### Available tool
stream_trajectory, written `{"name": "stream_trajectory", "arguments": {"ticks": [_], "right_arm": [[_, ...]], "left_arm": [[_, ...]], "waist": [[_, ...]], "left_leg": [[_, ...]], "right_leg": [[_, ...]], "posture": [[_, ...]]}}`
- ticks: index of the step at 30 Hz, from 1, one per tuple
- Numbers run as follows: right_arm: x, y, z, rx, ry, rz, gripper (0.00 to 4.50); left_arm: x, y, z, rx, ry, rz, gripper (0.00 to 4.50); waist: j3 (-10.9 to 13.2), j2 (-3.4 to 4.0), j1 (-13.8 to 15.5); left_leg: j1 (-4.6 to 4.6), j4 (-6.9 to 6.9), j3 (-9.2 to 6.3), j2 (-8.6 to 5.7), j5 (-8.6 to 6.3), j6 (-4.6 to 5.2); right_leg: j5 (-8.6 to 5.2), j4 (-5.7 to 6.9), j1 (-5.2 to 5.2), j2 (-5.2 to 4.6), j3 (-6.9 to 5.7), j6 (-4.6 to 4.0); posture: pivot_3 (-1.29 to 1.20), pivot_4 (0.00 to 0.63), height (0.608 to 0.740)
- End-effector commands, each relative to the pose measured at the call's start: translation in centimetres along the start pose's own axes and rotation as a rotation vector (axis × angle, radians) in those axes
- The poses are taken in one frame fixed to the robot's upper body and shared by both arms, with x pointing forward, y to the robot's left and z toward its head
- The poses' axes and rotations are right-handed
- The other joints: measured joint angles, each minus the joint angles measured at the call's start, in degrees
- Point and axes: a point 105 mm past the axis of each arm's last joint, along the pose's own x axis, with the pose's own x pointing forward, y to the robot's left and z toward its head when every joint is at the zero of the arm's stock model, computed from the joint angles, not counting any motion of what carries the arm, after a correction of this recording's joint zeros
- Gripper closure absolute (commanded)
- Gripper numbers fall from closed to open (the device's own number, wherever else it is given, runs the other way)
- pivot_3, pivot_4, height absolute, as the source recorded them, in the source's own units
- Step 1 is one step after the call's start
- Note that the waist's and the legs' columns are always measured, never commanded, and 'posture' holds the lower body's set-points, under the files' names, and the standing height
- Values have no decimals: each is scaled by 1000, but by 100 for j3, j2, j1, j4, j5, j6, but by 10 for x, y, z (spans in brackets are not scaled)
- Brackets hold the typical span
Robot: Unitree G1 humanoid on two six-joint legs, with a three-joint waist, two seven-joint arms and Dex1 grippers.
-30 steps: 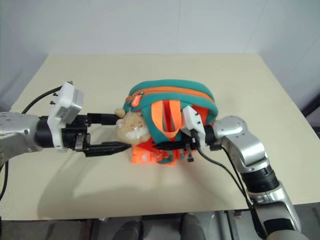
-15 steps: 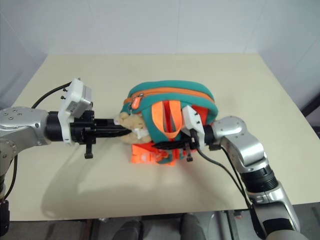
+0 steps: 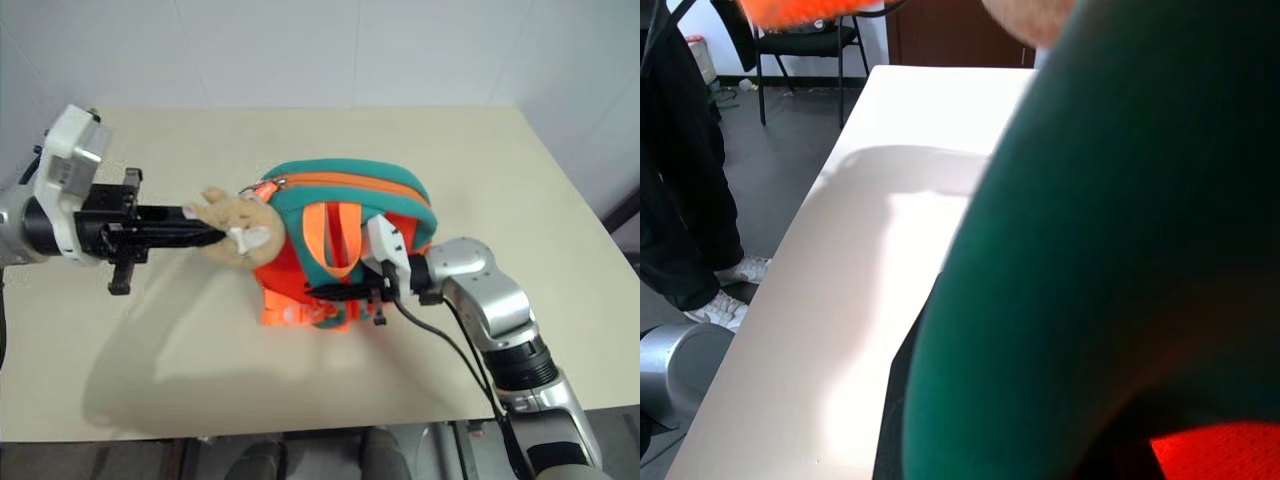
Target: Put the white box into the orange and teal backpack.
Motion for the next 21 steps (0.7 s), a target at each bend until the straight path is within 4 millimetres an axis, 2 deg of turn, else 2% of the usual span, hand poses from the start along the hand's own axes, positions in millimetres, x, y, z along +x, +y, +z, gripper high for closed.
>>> {"name": "stream_trajectory", "arguments": {"ticks": [1,8,14,19,21], "right_arm": [[-6,3,8,-39,-7,-16,4010],[-7,4,7,-36,-4,-20,4010],[-5,4,7,-38,-7,-19,4010],[-5,4,7,-36,-5,-20,4010],[-5,4,6,-35,-4,-19,4010]], "left_arm": [[-23,7,19,84,-24,93,4425],[-47,27,-10,12,87,200,4431],[-51,35,-35,-45,147,220,4434],[-54,43,-68,-102,262,238,4434],[-56,48,-88,-130,355,258,4435]], "waist": [[0,0,-10],[2,3,-5],[2,3,-4],[3,5,-9],[3,5,-5]], "left_leg": [[0,0,0,0,0,0],[3,-4,2,2,-5,9],[1,-3,2,2,-16,29],[2,-6,5,3,-17,29],[1,-4,5,3,-17,30]], "right_leg": [[0,1,0,0,0,0],[0,2,-1,2,1,0],[0,0,-1,2,0,0],[0,-1,-3,3,1,-1],[0,0,-3,3,1,-1]], "posture": [[0,150,740],[0,150,740],[0,150,740],[0,150,740],[0,150,740]]}}
